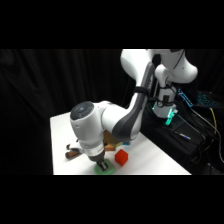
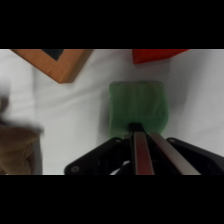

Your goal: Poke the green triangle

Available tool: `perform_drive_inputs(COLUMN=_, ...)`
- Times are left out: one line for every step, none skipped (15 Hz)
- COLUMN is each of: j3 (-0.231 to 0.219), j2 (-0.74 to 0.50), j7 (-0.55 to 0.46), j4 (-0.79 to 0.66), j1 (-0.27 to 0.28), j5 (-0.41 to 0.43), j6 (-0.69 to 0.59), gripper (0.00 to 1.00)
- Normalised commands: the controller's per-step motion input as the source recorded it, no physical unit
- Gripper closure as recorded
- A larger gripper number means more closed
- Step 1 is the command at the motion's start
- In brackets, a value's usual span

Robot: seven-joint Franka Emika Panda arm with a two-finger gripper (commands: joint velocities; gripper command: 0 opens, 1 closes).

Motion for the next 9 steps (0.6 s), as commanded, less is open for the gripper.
perform_drive_inputs(j3=-0.011, j2=0.27, j7=-0.12, j4=0.33, j1=-0.014, j5=0.105, j6=-0.13, gripper=1.00)
perform_drive_inputs(j3=-0.019, j2=0.24, j7=-0.10, j4=0.31, j1=-0.003, j5=0.098, j6=-0.14, gripper=1.00)
perform_drive_inputs(j3=-0.015, j2=0.21, j7=-0.10, j4=0.29, j1=-0.004, j5=0.100, j6=-0.16, gripper=1.00)
perform_drive_inputs(j3=0.000, j2=0.17, j7=-0.11, j4=0.25, j1=-0.011, j5=0.114, j6=-0.16, gripper=1.00)
perform_drive_inputs(j3=0.024, j2=0.07, j7=-0.13, j4=0.15, j1=-0.019, j5=0.124, j6=-0.15, gripper=1.00)
perform_drive_inputs(j3=0.003, j2=-0.05, j7=-0.08, j4=0.06, j1=0.011, j5=0.099, j6=-0.16, gripper=1.00)
perform_drive_inputs(j3=-0.002, j2=-0.17, j7=-0.02, j4=-0.02, j1=0.027, j5=0.109, j6=-0.22, gripper=1.00)
perform_drive_inputs(j3=0.023, j2=-0.28, j7=-0.01, j4=-0.09, j1=0.022, j5=0.141, j6=-0.24, gripper=1.00)
perform_drive_inputs(j3=0.043, j2=-0.38, j7=-0.03, j4=-0.16, j1=0.010, j5=0.154, j6=-0.20, gripper=1.00)
